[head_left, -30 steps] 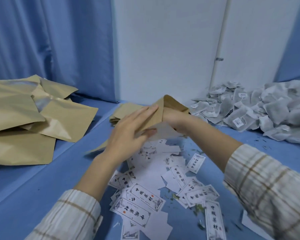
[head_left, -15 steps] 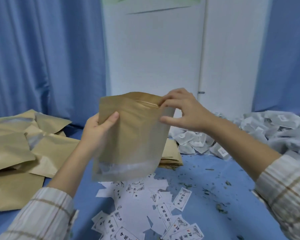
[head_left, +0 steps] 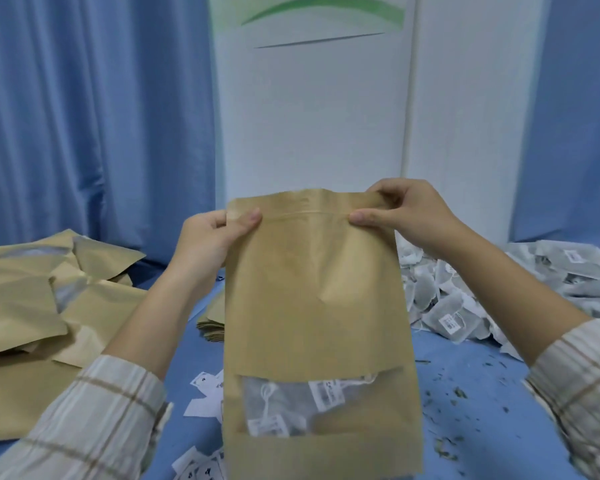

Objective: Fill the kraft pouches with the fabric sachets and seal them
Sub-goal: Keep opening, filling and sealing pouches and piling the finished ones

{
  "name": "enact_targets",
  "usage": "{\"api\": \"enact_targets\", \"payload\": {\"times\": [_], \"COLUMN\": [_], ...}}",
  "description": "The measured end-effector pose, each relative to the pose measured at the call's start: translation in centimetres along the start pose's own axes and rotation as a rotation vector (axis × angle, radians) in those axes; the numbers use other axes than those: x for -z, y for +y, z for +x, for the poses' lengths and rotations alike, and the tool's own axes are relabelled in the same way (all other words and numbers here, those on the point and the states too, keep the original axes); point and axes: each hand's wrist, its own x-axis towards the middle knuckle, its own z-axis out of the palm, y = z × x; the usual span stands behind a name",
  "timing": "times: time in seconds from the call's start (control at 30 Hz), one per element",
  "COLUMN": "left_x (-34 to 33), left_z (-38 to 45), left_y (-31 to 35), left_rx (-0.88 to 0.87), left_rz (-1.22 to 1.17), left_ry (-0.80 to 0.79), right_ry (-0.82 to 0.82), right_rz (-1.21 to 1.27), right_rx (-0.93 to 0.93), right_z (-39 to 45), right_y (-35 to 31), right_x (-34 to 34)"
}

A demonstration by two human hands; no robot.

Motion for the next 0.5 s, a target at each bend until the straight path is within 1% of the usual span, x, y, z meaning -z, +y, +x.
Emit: {"api": "enact_targets", "payload": {"times": [0.1,0.27,0.3,0.37,0.4,0.47,0.5], "left_x": [-0.6,-2.0,-2.3,-2.9,-3.2,-3.8,-4.2], "left_z": [0.4,-0.5,-0.7,-1.0,-1.1,-1.4,-1.5], "left_y": [-0.9,-2.7,-3.1,-3.7,-4.0,-4.4,-4.4], "left_rx": [0.02,0.033,0.024,0.001,-0.009,-0.041,-0.057], "left_rz": [-0.015,0.022,0.028,0.039,0.04,0.039,0.034], "left_ry": [0.145,0.177,0.183,0.19,0.187,0.17,0.155], "right_ry": [-0.004,-0.013,0.003,0.007,-0.031,-0.139,-0.186], "right_rz": [0.007,-0.065,-0.111,-0.286,-0.405,-0.619,-0.654], "right_rx": [-0.044,-0.142,-0.164,-0.194,-0.179,-0.078,-0.021], "right_z": [-0.3,-1.4,-1.5,-1.3,-1.1,-0.7,-0.4], "right_y": [1.0,3.4,3.7,3.7,3.4,2.4,1.7], "right_x": [0.7,0.9,0.9,1.2,1.2,0.4,-0.4]}}
